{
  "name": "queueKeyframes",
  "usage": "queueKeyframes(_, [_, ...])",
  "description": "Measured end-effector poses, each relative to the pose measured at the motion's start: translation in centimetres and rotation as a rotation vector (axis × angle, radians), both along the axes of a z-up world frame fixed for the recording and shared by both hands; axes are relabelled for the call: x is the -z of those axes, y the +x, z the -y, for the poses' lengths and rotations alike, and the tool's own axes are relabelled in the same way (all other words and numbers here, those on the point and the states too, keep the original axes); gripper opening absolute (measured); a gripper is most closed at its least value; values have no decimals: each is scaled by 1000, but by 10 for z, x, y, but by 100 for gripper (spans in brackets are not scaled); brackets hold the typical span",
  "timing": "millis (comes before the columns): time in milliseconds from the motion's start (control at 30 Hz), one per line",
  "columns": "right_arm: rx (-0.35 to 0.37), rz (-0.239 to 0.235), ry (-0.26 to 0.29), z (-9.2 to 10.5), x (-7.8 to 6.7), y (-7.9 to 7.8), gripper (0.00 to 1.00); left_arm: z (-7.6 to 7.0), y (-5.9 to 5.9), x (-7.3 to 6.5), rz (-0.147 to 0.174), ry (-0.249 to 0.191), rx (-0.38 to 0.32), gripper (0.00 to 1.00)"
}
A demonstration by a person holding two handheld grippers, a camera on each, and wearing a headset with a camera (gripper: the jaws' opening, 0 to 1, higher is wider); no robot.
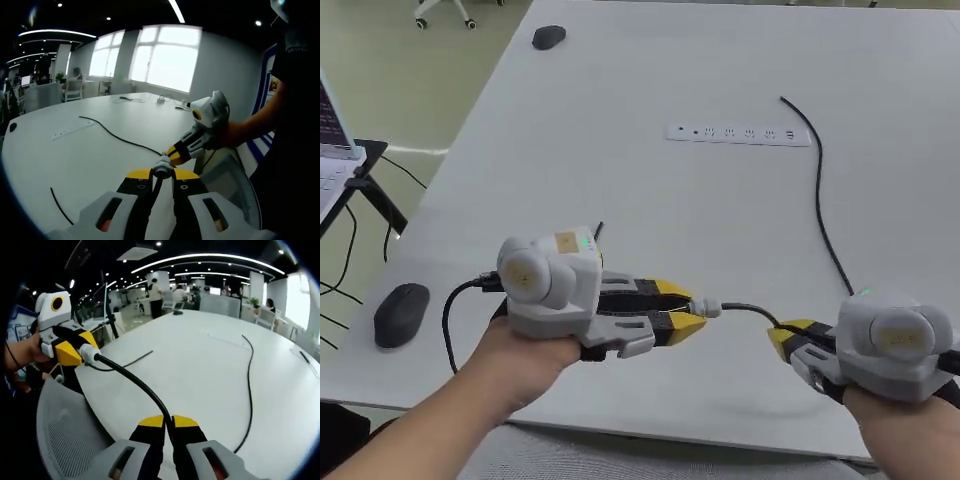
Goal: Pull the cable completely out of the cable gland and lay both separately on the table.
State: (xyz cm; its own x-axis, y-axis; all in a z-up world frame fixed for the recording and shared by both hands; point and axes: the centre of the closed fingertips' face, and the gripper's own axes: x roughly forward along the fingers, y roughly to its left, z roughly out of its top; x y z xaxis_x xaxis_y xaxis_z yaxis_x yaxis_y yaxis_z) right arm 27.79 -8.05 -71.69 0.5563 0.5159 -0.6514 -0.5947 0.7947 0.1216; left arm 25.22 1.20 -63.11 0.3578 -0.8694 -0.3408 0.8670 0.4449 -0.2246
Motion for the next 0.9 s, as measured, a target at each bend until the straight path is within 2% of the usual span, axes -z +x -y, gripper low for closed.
queueKeyframes(100, [10, -8, -4, 3, 5, -2, 0, 1, -1, 1, -1, -1, -2, 15])
queueKeyframes(233, [-5, 20, -34, 4, 3, -1, 0, 1, -1, 2, -1, 4, 0, 15])
queueKeyframes(333, [20, 21, -18, 7, 1, 1, 0, 2, 0, 1, -1, 1, -2, 15])
queueKeyframes(567, [4, 42, -23, 7, -3, 2, 2, 0, 2, 0, 2, -1, -8, 15])
queueKeyframes(767, [-34, 53, -52, 6, -5, -2, 3, -2, 5, 0, 3, -3, -17, 15])
queueKeyframes(900, [-86, 91, -81, 5, -16, -5, 6, -4, 6, -1, 5, -5, -19, 15])
